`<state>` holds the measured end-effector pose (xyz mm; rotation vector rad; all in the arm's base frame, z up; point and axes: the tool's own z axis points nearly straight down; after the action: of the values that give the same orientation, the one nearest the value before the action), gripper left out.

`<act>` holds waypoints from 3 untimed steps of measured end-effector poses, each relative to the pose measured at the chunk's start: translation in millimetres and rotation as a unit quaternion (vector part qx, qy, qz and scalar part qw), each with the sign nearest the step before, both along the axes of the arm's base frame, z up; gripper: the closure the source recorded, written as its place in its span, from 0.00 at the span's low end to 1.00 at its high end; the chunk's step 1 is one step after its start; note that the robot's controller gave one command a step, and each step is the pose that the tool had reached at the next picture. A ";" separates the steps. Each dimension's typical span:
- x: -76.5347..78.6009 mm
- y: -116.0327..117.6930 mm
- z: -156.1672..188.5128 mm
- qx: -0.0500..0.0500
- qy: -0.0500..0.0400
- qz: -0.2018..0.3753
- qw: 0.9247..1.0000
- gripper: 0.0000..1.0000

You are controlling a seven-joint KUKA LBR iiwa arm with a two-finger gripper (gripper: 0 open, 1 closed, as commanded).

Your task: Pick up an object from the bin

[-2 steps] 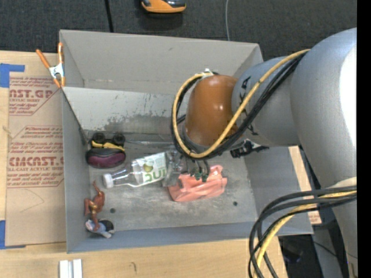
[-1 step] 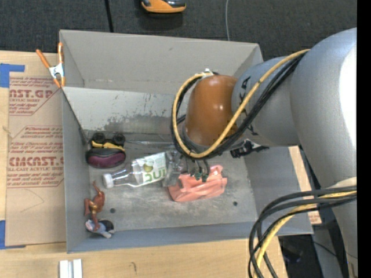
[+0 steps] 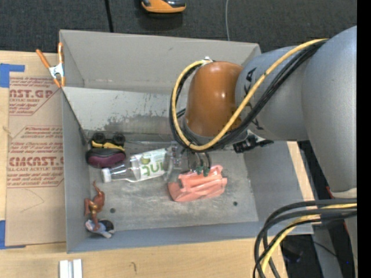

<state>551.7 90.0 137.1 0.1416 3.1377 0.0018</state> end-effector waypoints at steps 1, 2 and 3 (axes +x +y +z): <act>12.8 13.4 14.4 0.000 0.000 -0.007 1.000 0.00; 13.1 13.9 14.0 0.000 0.000 -0.008 1.000 0.00; 24.9 11.9 -25.4 0.000 -0.004 0.026 1.000 0.00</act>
Offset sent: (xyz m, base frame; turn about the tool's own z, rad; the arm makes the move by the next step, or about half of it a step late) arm 0.0000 0.0000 0.0000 0.0000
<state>576.6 101.9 111.7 0.0602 3.1319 0.0027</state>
